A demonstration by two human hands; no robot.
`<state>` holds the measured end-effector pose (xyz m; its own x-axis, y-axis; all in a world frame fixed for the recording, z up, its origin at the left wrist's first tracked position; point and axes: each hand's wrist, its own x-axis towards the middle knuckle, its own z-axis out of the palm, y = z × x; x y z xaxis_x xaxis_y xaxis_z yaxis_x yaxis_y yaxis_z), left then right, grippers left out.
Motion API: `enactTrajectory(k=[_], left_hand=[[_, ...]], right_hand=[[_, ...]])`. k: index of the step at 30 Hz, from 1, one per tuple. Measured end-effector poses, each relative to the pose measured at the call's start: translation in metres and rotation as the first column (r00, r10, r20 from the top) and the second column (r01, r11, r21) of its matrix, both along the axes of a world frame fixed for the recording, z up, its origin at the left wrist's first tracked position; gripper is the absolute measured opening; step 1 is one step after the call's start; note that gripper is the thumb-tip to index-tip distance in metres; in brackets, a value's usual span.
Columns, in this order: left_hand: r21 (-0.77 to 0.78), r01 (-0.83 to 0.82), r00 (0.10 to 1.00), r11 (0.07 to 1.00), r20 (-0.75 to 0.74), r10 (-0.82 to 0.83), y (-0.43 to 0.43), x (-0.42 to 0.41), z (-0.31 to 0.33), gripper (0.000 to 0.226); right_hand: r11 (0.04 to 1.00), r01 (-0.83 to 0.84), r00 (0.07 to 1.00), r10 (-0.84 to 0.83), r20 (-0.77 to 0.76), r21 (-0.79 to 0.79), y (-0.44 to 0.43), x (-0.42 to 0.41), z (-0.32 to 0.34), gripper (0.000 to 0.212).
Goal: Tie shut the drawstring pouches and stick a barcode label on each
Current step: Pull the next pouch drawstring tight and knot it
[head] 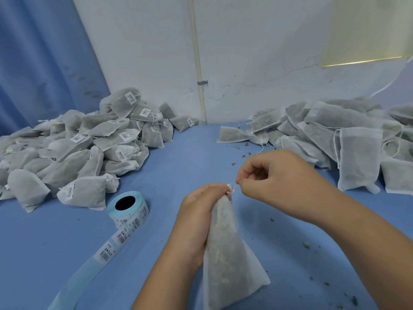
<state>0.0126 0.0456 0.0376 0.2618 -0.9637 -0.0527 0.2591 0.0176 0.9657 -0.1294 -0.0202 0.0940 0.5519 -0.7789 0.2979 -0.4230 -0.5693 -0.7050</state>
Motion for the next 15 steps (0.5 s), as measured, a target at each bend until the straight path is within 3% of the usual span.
enactTrajectory(k=[7,15], left_hand=[[-0.017,-0.010,1.000,1.000,0.010,0.010,0.0014,-0.0022,0.0004,0.015],[-0.048,0.007,0.960,0.999,0.281,0.006,0.0020,0.0016,-0.0002,0.015]], right_hand=[[0.999,0.033,0.998,-0.033,-0.054,0.003,0.0036,0.0073,-0.0080,0.011],[1.000,-0.008,0.986,0.013,-0.167,0.028,-0.0054,-0.0022,-0.0045,0.018]])
